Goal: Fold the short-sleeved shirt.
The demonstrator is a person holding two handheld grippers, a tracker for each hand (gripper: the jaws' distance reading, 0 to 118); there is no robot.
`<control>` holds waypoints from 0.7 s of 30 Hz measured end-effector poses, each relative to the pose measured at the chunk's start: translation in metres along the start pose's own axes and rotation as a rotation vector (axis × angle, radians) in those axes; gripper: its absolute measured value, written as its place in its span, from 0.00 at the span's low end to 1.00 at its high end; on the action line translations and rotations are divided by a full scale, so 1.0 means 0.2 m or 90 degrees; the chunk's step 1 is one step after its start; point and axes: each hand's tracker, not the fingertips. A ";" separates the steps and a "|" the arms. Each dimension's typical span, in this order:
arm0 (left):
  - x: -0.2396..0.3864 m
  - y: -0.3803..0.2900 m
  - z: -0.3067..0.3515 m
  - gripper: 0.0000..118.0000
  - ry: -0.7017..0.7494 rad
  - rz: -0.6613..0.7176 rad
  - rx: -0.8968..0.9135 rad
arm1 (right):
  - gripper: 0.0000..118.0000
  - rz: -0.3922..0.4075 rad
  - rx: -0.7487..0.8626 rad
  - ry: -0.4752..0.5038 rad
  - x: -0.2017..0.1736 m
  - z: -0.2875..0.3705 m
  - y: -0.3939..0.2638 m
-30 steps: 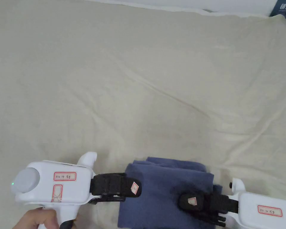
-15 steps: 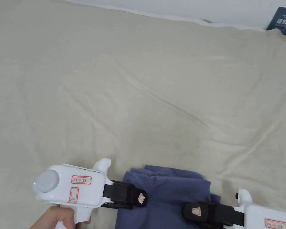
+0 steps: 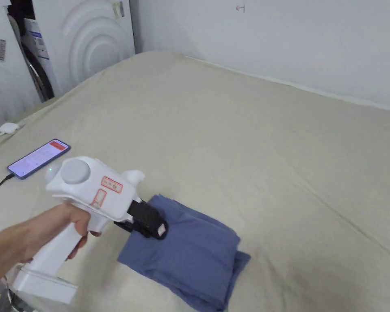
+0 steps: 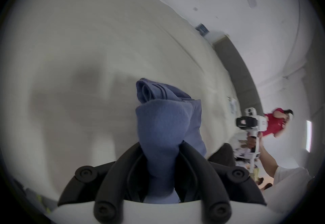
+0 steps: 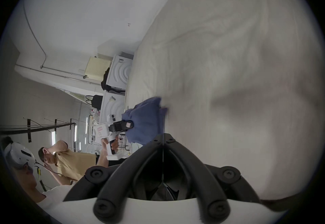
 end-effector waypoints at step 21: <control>-0.14 0.20 0.45 0.46 0.286 0.006 0.079 | 0.00 0.065 0.096 -0.110 -0.13 0.11 0.18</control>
